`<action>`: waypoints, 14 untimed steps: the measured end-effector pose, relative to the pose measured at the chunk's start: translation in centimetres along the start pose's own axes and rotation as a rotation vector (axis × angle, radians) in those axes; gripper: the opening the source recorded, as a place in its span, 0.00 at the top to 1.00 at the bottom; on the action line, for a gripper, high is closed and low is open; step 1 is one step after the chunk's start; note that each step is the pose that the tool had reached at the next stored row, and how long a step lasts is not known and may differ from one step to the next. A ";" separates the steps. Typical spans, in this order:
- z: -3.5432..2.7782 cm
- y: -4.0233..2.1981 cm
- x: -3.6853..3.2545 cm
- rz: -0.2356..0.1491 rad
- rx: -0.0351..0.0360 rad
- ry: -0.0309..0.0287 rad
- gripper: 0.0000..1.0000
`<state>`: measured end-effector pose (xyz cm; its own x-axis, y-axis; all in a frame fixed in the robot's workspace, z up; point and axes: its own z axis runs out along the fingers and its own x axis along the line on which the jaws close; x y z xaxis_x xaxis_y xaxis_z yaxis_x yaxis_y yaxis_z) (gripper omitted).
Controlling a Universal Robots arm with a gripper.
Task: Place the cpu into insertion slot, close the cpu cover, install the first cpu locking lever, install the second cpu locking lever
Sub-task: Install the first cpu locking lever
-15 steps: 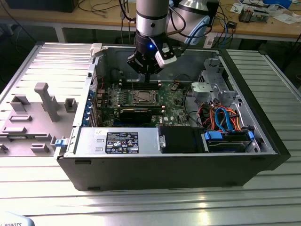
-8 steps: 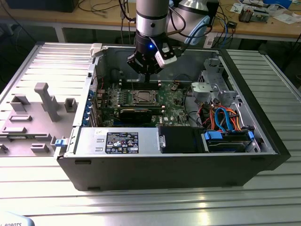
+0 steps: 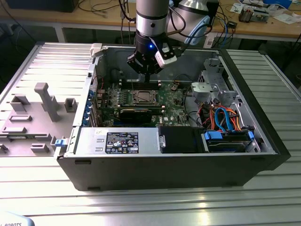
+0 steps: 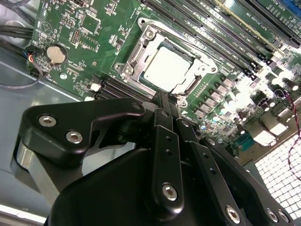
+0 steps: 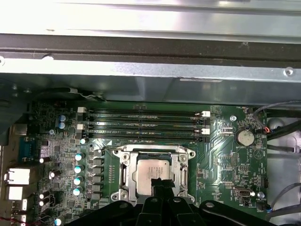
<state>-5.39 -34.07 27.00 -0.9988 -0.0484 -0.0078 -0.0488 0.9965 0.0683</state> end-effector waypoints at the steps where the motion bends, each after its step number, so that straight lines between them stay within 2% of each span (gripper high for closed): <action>1: 0.00 0.00 0.00 -0.020 -0.0002 0.0013 0.89; 3: 0.00 0.00 0.00 -0.034 -0.0003 0.0023 0.89; 9: 0.00 0.00 0.02 -0.034 -0.0004 0.0022 0.89; 12: 0.00 0.03 0.63 -0.035 -0.0003 0.0023 0.89; 14: 0.00 0.08 1.62 -0.035 -0.0003 0.0023 0.89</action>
<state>-7.02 -34.07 26.99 -0.9965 -0.0830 -0.0079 -0.0833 0.9942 0.0683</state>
